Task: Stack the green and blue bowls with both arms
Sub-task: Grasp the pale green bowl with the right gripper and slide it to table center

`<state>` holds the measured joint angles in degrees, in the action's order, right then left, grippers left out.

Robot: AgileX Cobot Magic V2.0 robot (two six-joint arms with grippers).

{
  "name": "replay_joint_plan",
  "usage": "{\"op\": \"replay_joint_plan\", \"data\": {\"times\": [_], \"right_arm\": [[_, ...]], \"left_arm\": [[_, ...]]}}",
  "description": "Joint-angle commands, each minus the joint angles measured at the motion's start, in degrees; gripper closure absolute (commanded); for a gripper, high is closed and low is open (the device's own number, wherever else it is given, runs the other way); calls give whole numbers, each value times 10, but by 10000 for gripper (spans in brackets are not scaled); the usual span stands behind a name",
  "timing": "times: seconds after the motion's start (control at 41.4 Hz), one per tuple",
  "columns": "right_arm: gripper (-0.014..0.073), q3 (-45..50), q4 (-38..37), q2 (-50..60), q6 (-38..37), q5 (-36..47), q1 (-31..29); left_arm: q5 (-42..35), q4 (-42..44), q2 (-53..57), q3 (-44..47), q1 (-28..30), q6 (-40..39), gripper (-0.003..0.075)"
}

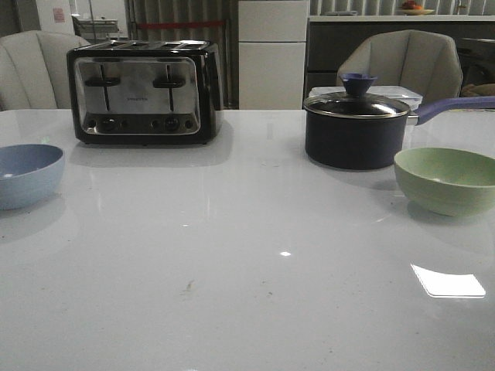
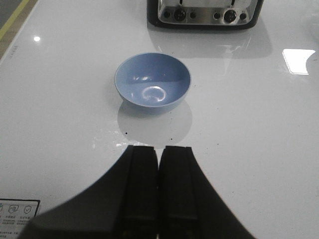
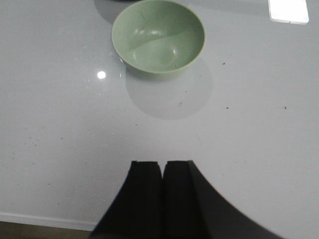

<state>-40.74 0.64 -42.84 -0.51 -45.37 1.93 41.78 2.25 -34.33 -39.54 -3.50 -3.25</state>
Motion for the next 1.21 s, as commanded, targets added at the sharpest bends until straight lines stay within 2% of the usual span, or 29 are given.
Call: {"op": "replay_joint_plan", "data": {"times": [0.0, 0.097, 0.217, 0.314, 0.338, 0.362, 0.41, 0.483, 0.628, 0.893, 1.183], "right_arm": [[536, -18, -6, -27, 5, 29, -4], [468, -18, -6, -56, 5, 26, -4], [225, -18, -6, -92, 5, 33, -4], [66, -22, -6, -122, 5, 38, -4], [44, -24, -6, -129, 5, 38, -4], [18, -31, -6, -146, 5, 38, -6], [14, -41, -2, -167, 1, 38, -13], [19, -60, 8, -201, 1, 39, -30], [19, -111, 48, -278, 21, 37, -78], [19, -219, 192, -426, 135, 22, -155], [19, -326, 199, -559, 141, 40, -157]], "left_arm": [[-39, 0, -21, -15, 0, -3, 627], [-39, 0, -36, -15, 0, -3, 627], [-40, 0, -50, -15, 0, -1, 599], [-44, 3, -57, -15, 0, 3, 482], [-46, 3, -58, -15, 0, 8, 424], [-50, 4, -58, -15, 0, 12, 335], [-52, 4, -58, -15, 0, 12, 249], [-53, 4, -58, -15, 0, 12, 185], [-52, 5, -58, -15, 0, 12, 188], [-52, 5, -58, -15, 0, 13, 192], [-52, 5, -58, -15, 0, 13, 192]]}}
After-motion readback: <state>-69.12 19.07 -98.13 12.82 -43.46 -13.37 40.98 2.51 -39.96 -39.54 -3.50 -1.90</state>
